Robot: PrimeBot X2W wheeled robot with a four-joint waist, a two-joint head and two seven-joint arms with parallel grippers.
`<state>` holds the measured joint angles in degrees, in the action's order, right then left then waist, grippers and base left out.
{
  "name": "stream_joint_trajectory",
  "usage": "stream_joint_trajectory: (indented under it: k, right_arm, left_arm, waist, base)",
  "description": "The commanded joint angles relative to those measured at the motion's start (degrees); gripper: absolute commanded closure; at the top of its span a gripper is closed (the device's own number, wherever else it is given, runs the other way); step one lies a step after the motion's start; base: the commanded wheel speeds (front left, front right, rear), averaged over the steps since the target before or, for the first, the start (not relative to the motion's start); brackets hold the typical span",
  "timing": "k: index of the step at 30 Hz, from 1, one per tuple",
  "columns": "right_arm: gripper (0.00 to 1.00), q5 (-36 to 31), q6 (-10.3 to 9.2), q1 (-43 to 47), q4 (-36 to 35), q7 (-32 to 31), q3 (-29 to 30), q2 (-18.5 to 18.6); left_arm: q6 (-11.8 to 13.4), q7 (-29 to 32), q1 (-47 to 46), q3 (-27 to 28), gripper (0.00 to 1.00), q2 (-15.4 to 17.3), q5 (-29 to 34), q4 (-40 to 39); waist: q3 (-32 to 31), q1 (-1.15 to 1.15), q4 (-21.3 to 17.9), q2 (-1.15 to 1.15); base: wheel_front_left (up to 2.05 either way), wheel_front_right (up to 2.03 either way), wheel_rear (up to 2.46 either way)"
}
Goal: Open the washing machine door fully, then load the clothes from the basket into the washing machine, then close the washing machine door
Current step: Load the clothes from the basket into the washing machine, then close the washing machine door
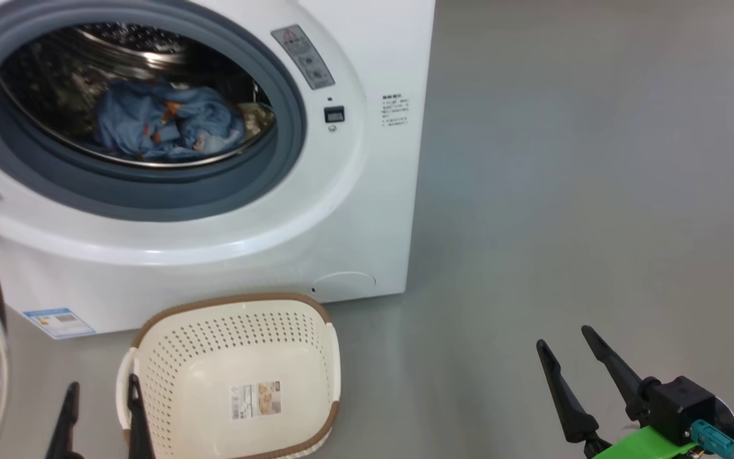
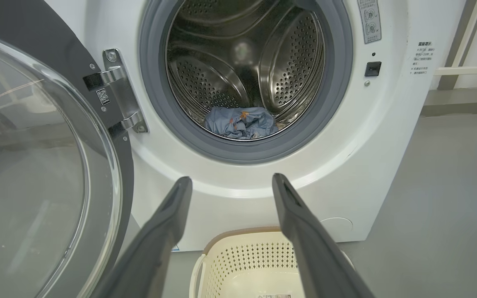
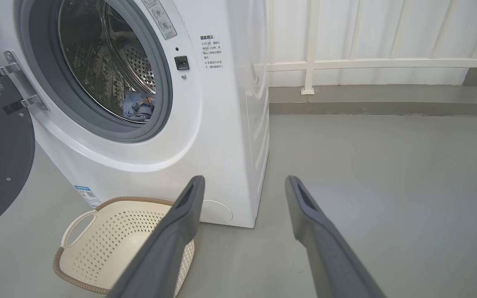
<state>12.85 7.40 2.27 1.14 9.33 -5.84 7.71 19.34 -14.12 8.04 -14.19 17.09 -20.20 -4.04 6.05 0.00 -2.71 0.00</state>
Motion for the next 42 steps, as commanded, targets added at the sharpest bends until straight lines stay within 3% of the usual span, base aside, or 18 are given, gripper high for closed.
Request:
stream_joint_trajectory:
  k: [1, 14, 42]
  right_arm:
    - [0.00, -0.84, 0.09, 0.33, -1.98, -0.35, -0.86, 0.38]
    - [0.00, -1.94, 0.09, 4.11, -4.79, -2.48, 0.11, -0.39]
    - [0.00, -2.39, 0.09, 4.89, -6.06, -3.11, 0.75, -0.86]
  left_arm:
    - [-0.28, -0.12, -0.64, 1.61, 0.00, 0.53, 0.05, -1.06]
    - [-0.84, 0.39, 1.52, -0.41, 0.00, 0.60, -0.08, -0.25]
    - [-0.13, 0.12, 1.06, -0.80, 0.00, 0.69, -0.40, 0.30]
  waist:
    - [-2.63, 0.00, 1.49, 0.00]
    - [-6.37, 0.00, 1.20, 0.00]
    - [-6.55, 0.00, 1.12, 0.00]
  base:
    - [0.00, 0.00, 0.00]
    - [0.00, 0.00, 0.00]
    - [0.00, 0.00, 0.00]
